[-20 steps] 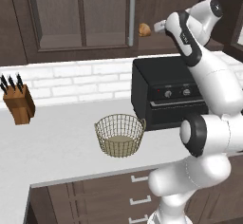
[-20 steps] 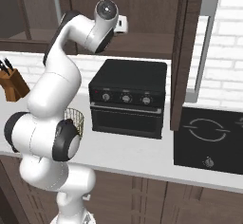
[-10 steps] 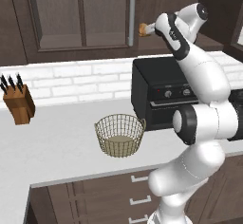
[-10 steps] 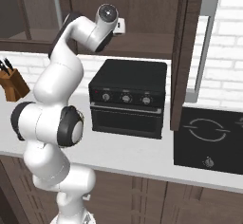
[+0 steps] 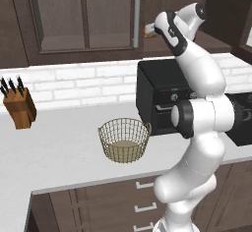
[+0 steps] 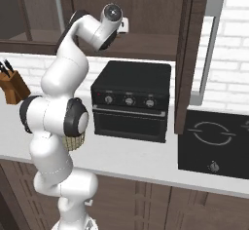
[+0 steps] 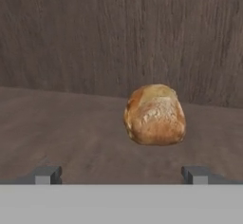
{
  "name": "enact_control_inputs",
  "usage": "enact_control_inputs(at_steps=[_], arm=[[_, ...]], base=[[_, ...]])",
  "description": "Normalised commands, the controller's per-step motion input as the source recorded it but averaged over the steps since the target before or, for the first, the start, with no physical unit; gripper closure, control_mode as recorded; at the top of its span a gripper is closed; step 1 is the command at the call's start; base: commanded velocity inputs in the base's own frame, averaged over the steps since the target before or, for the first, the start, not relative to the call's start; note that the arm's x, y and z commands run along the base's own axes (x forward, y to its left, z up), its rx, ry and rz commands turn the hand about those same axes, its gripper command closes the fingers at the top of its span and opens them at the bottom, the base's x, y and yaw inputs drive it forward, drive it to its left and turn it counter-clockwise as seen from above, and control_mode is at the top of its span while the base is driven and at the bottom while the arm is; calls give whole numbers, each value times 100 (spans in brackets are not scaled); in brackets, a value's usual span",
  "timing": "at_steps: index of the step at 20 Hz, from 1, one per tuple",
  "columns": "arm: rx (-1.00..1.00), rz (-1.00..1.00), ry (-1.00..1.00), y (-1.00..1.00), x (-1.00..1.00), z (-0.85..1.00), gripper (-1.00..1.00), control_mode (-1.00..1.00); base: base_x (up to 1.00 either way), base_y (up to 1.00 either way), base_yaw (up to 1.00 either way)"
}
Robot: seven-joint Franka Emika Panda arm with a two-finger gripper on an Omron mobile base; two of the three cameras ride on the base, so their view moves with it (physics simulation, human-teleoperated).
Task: Open the cabinet, pick up the bread from the cabinet and place it in the basket. Then move the basket to the dining counter.
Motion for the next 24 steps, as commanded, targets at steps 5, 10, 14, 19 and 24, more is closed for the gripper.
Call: enact_control_inputs(at_steps=[5,10,14,19,24], arm=[[0,0,2,0,43,0,-100,-100],[0,0,0,-3,41,0,-100,-100],[0,0,1,-5,40,-1,-100,-100],[0,0,3,0,34,-10,-100,-100],[0,0,11,2,18,-22,-100,-100]], base=[[0,0,0],[0,0,0],[0,0,0],[0,0,0],[0,0,0]])
